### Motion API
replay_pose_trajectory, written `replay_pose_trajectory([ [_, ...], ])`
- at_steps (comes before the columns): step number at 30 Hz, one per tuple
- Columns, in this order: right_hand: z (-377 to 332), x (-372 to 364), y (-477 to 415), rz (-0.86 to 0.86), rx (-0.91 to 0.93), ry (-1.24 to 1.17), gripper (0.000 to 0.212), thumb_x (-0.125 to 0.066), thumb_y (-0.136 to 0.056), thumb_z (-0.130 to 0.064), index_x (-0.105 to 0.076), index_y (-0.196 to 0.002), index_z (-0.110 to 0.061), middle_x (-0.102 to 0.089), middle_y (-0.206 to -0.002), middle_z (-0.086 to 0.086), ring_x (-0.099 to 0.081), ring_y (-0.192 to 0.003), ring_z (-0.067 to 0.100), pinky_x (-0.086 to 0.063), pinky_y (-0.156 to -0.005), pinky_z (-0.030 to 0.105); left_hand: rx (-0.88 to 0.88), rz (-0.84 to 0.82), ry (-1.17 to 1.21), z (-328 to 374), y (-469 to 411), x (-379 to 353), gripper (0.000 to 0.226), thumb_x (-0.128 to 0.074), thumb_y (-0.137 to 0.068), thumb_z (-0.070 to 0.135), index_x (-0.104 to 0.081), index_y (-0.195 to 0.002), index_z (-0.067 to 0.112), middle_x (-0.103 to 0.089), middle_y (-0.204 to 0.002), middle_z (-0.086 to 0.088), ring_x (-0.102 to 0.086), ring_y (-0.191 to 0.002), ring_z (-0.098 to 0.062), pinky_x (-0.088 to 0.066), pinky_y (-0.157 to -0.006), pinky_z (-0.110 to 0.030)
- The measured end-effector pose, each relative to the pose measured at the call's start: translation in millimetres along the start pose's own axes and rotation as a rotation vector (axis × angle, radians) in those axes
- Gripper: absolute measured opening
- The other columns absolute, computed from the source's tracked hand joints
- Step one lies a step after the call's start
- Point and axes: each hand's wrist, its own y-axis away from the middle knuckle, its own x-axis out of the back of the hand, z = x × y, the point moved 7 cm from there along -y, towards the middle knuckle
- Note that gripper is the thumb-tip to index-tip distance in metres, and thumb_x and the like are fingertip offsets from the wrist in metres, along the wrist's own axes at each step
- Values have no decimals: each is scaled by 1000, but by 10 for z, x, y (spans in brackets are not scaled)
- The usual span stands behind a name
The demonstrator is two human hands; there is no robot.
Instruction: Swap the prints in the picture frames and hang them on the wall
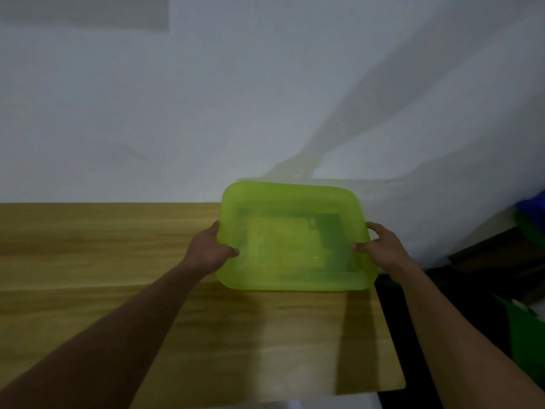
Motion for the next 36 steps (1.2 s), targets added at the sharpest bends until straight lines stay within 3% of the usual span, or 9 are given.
replay_pose_trajectory([
  [6, 86, 7, -215, -19, 1, 20, 78, -79, -80, -6, -41, -148, -13, -63, -122, 21, -64, -93, 28, -50, -79, 34, 31, 34, -66, -302, -411, -168, 107, -74, -36, 49, -49, -138, 27, -68, -117, -10, -65, -105, -27, -56, -89, -44],
  [11, 125, -17, -286, -47, 15, 51, 80, -78, -82, -13, -36, -151, -16, -64, -124, 19, -64, -96, 25, -51, -84, 33, 58, 81, -223, -304, -395, -195, 106, -61, -38, 56, -48, -138, 27, -61, -115, -17, -62, -100, -37, -55, -89, -47],
  [14, 191, -8, -383, -38, 52, 126, 94, -78, -72, -43, -33, -152, -22, -56, -136, 16, -59, -117, 31, -49, -100, 46, 32, 73, -253, -61, -206, -164, 103, -63, -44, 51, -47, -140, 16, -58, -116, -17, -61, -100, -36, -55, -86, -44],
  [17, 533, 19, -759, -14, 65, 189, 112, -63, -54, -69, -32, -152, -28, -53, -137, 13, -54, -124, 34, -47, -103, 50, 15, 73, -275, 110, -64, -165, 106, -62, -50, 47, -39, -147, 9, -55, -122, -19, -56, -110, -35, -51, -88, -37],
  [19, 444, 8, -662, -12, 77, 182, 107, -68, -59, -64, -32, -152, -23, -52, -138, 13, -55, -123, 32, -48, -103, 49, 13, 75, -261, 160, -2, -181, 109, -65, -57, 45, -27, -152, 8, -51, -133, -19, -51, -120, -34, -46, -94, -37],
  [23, 162, -50, -384, 8, 140, 226, 78, -70, -90, -27, -30, -152, -4, -48, -142, 16, -53, -125, 30, -44, -106, 42, -14, 83, -304, 91, 3, -220, 92, -73, -84, 31, -18, -154, 11, -49, -141, -19, -49, -127, -34, -42, -100, -37],
  [27, 201, -122, -309, 31, 168, 311, 69, -55, -100, -25, -20, -155, -3, -30, -152, 17, -37, -138, 30, -29, -111, 30, -51, 30, -370, 58, -7, -305, 85, -64, -91, 30, -13, -155, 9, -32, -156, -13, -39, -138, -33, -35, -109, -37],
  [32, 228, -161, -292, 2, 192, 382, 68, -48, -103, -27, -14, -156, -4, -28, -157, 18, -32, -142, 31, -28, -112, 33, -104, 2, -406, 18, -113, -380, 84, -56, -94, 29, -2, -155, 7, -11, -162, -13, -26, -145, -33, -28, -114, -39],
  [36, 112, -30, -150, 46, 187, 354, 67, -45, -103, -37, -17, -156, -8, -22, -161, 16, -22, -148, 25, -20, -118, 32, -122, 97, -333, -5, -36, -249, 78, -49, -95, 40, -6, -156, 18, -15, -161, -17, -22, -146, -35, -26, -117, -44],
])
